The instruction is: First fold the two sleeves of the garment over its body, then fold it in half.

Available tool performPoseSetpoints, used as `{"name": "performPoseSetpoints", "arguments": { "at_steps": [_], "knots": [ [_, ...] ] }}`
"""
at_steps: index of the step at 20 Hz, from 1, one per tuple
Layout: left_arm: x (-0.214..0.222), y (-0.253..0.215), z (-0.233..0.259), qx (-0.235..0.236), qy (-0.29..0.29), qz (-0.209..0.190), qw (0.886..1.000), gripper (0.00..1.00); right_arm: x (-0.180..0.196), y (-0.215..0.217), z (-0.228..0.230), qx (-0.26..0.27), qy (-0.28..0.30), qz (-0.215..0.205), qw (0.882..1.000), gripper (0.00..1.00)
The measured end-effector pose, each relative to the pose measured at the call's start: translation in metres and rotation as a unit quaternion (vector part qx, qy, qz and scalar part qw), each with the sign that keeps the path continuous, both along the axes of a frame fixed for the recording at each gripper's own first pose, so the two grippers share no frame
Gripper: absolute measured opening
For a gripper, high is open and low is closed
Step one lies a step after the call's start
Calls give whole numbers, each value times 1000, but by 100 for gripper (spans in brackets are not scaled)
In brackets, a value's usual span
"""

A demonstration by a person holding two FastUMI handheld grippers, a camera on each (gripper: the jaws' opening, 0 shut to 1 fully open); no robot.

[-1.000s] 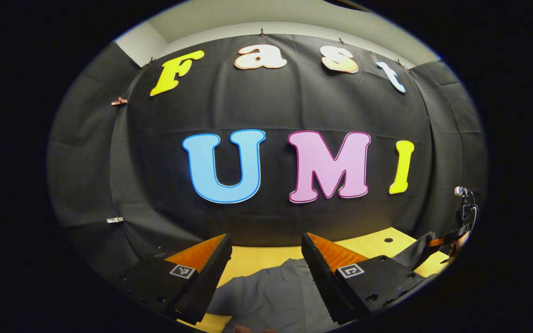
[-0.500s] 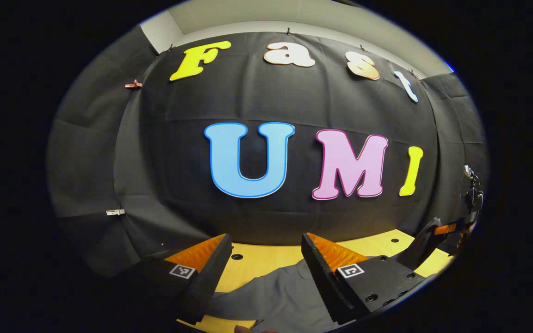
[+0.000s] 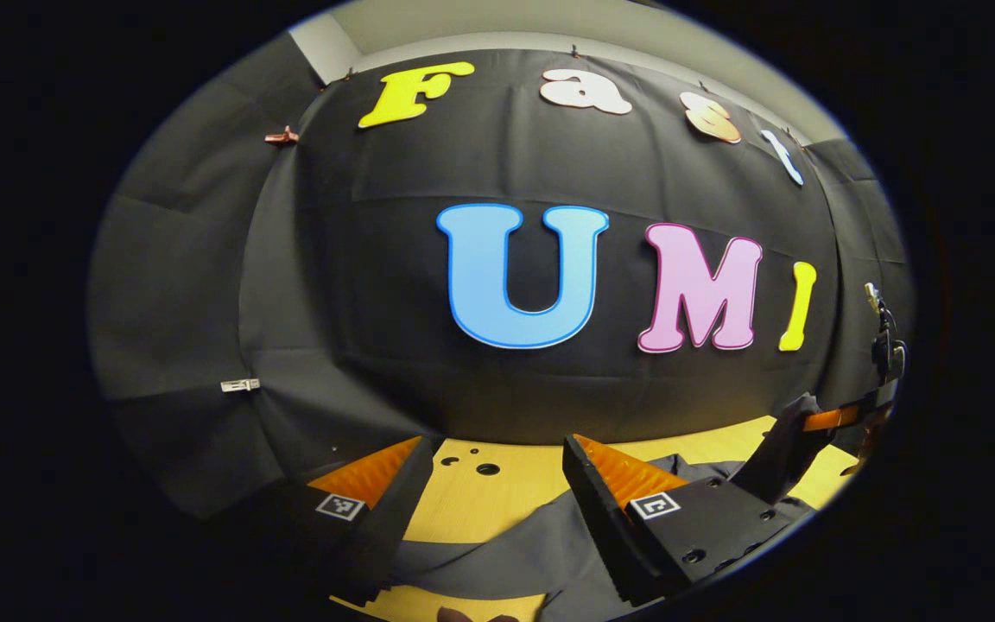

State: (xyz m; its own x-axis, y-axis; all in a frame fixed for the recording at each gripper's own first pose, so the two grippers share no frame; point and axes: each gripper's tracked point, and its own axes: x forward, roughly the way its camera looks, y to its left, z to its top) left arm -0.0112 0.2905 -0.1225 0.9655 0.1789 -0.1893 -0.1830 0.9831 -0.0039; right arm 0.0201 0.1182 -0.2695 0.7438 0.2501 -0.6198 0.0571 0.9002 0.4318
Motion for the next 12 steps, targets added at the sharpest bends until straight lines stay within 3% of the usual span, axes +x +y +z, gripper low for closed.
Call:
{"name": "performPoseSetpoints", "arguments": {
  "at_steps": [5,12],
  "knots": [
    [-14,48,-58,12,38,17,999,96,-3,74,-32,11,37,41,998,7],
    [-36,101,-120,9,87,57,995,96,-26,138,-82,-13,87,97,991,8]
  ]
}}
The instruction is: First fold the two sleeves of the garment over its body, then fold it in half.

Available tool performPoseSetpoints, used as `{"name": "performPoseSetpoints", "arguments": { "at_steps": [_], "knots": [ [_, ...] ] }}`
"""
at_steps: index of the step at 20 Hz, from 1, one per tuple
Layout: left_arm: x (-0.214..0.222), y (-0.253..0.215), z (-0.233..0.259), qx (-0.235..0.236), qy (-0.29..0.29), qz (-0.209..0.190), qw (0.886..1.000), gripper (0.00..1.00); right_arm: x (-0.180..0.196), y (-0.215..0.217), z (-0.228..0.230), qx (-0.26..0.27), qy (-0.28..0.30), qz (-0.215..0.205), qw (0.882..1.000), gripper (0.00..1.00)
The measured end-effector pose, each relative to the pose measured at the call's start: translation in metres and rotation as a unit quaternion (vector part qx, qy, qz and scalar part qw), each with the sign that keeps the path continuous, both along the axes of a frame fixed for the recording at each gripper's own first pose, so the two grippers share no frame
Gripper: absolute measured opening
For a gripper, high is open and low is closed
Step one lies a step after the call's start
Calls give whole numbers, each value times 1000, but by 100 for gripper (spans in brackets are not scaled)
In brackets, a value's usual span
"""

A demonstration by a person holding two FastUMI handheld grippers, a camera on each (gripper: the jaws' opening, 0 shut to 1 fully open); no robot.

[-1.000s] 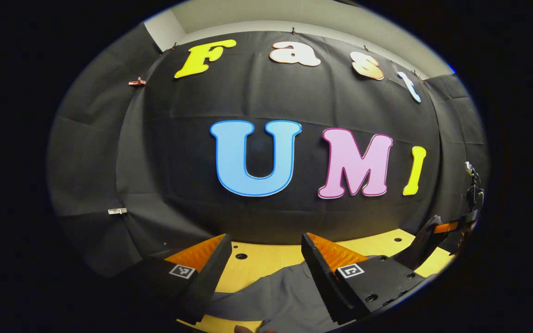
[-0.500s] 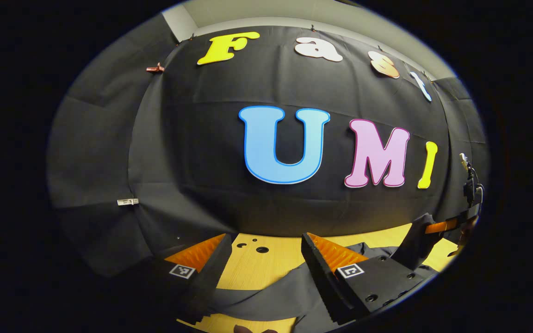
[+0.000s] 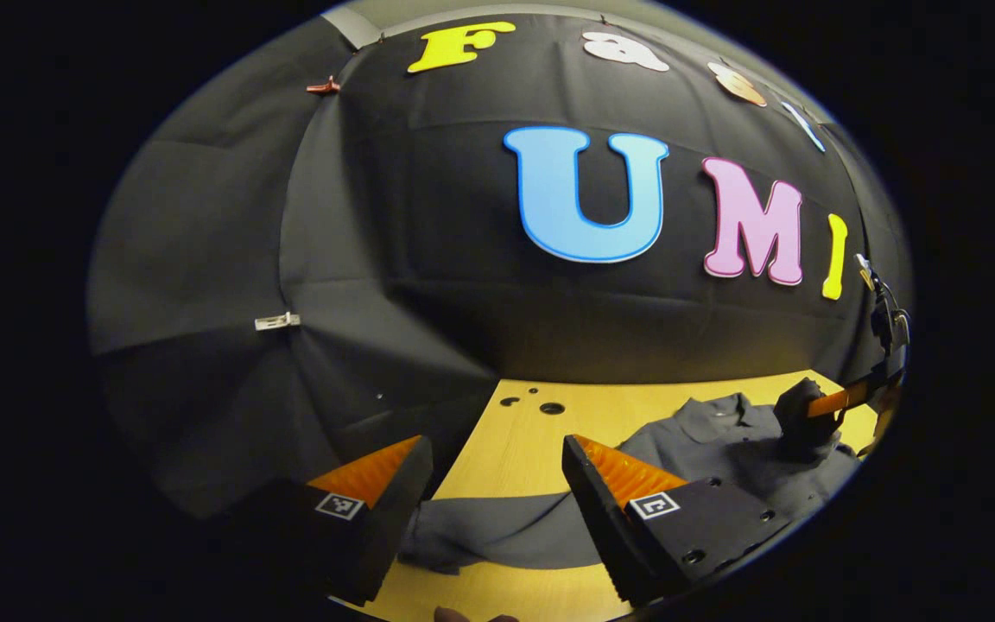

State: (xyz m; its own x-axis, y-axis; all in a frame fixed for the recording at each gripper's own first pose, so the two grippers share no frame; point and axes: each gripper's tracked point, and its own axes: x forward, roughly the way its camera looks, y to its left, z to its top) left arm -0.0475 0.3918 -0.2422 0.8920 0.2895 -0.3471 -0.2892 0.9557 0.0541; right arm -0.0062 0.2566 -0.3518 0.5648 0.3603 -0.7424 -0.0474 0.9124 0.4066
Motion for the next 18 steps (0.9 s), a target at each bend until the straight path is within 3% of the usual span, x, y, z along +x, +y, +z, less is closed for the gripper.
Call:
{"name": "performPoseSetpoints", "arguments": {
  "at_steps": [8,11,12,13,14,16,18],
  "knots": [
    [-17,22,-60,-13,54,23,998,96,-29,44,-47,-10,64,39,997,12],
    [-22,27,-89,-17,84,26,996,96,-37,60,-55,6,87,46,995,22],
    [-23,29,-96,-18,94,29,995,96,-36,65,-54,12,88,45,995,14],
    [-23,31,-104,-19,102,32,994,96,-35,68,-55,17,88,44,995,27],
    [-23,33,-112,-21,110,35,993,96,-38,72,-51,25,89,46,995,18],
    [-27,43,-128,-22,128,45,991,96,-39,81,-40,52,90,51,993,64],
    [-30,48,-143,-24,147,51,988,96,-39,89,-28,81,86,54,992,60]
  ]
}}
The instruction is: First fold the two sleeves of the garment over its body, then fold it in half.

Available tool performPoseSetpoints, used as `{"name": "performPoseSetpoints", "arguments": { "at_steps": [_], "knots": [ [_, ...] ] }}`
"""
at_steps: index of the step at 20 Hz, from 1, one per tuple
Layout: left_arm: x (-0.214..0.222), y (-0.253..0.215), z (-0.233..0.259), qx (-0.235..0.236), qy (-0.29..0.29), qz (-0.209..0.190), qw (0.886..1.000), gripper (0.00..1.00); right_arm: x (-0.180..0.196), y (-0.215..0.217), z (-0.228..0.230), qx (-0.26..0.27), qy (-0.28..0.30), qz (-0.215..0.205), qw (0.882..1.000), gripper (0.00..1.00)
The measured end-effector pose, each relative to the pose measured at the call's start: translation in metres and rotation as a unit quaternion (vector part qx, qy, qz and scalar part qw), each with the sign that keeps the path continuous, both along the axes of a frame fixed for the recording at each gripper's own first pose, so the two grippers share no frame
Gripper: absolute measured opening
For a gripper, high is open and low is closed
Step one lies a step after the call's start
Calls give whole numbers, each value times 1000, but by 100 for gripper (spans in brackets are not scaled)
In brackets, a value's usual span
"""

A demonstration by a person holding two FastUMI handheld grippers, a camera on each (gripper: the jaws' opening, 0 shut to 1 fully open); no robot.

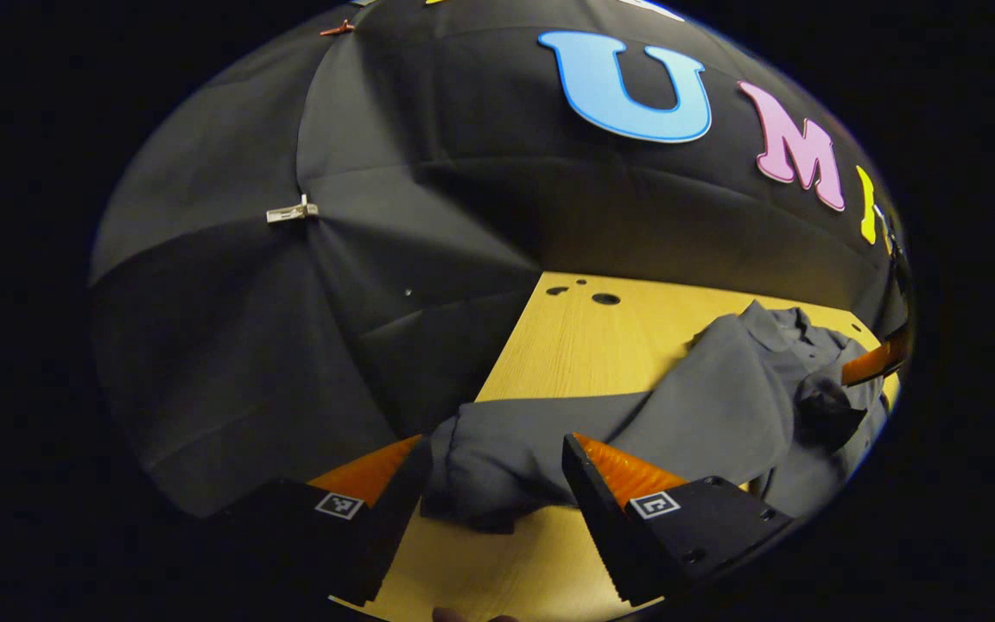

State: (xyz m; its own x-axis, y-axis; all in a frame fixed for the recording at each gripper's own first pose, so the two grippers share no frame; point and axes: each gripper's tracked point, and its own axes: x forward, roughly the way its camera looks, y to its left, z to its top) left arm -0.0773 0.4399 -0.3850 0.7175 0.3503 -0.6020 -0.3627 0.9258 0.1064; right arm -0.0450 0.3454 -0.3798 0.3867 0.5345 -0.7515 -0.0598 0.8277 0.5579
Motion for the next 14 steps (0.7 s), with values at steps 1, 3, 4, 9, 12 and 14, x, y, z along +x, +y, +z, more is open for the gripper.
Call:
{"name": "performPoseSetpoints", "arguments": {
  "at_steps": [1,3,4,9,12,14],
  "knots": [
    [1,4,-9,0,8,2,1000,96,2,0,4,5,-3,-1,1000,60],
    [1,4,-23,-8,22,5,1000,96,3,-9,6,1,-7,-3,1000,60],
    [2,5,-31,-16,33,7,999,96,3,-14,7,-4,-9,-6,1000,60],
    [0,9,-57,-31,60,19,998,98,1,-55,23,-33,-32,-16,999,60],
    [8,0,-60,-35,53,2,998,91,-8,-88,39,-44,-42,-28,998,60],
    [16,-12,-62,-35,55,-33,997,62,-16,-119,49,-63,-53,-33,996,60]
  ]
}}
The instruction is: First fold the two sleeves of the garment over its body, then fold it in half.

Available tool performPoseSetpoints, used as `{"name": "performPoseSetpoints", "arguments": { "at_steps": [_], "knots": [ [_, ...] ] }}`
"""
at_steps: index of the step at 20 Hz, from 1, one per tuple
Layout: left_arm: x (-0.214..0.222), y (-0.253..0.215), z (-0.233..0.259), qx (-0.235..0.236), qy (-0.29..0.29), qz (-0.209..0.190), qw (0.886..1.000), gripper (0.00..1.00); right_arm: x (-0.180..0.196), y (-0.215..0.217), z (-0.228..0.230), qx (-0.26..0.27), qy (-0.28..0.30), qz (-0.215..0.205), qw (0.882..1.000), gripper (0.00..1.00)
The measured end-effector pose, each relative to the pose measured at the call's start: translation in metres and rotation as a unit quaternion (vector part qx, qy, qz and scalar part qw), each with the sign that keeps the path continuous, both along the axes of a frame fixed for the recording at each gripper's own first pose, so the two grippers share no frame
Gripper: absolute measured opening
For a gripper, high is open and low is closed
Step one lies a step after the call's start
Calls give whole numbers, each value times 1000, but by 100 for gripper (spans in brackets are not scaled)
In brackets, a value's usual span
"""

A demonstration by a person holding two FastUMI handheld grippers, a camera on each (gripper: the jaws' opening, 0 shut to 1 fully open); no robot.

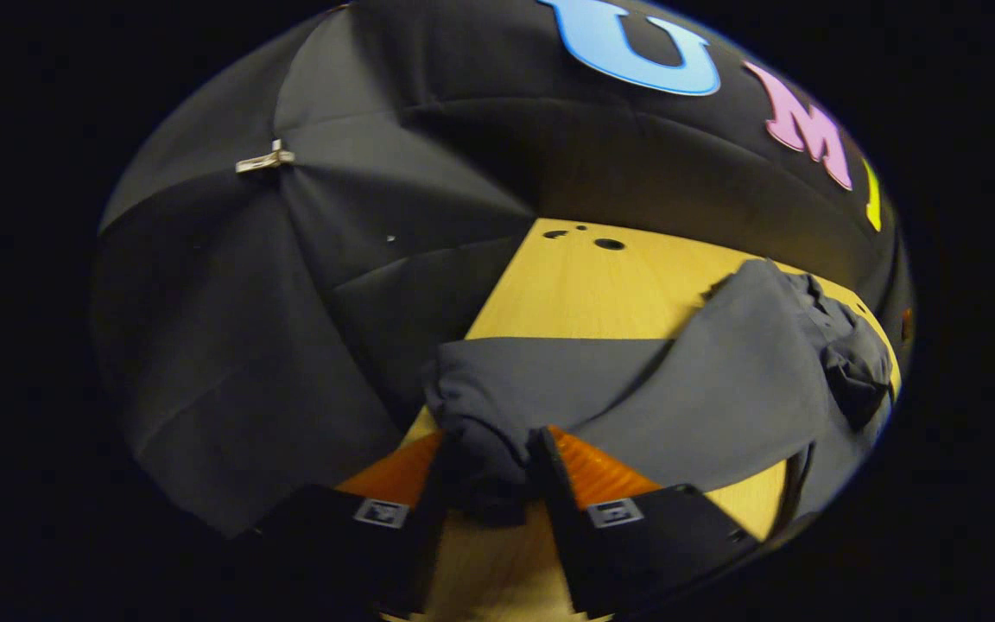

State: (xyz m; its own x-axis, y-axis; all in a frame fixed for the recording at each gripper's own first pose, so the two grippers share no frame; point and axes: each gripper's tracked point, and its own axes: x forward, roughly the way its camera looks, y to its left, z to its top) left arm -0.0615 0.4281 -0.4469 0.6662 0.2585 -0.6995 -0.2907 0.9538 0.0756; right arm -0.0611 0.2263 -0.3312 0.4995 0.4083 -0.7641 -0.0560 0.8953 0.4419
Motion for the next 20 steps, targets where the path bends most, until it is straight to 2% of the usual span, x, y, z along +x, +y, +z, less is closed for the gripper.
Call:
{"name": "performPoseSetpoints", "arguments": {
  "at_steps": [2,4,8,12,20],
  "knots": [
    [-1,-4,4,7,15,-1,1000,16,-5,-31,9,-12,-11,-18,1000,60],
    [4,-7,25,-1,-2,6,1000,11,-9,-63,17,-22,-13,-42,999,60],
    [16,-23,87,-8,-61,16,998,10,-12,-117,19,-46,-17,-73,996,60],
    [25,-52,137,-6,-96,10,995,10,-19,-145,11,-50,-15,-76,996,60],
    [47,-155,220,-2,-131,-53,990,10,-27,-201,-13,-46,-14,-91,995,60]
  ]
}}
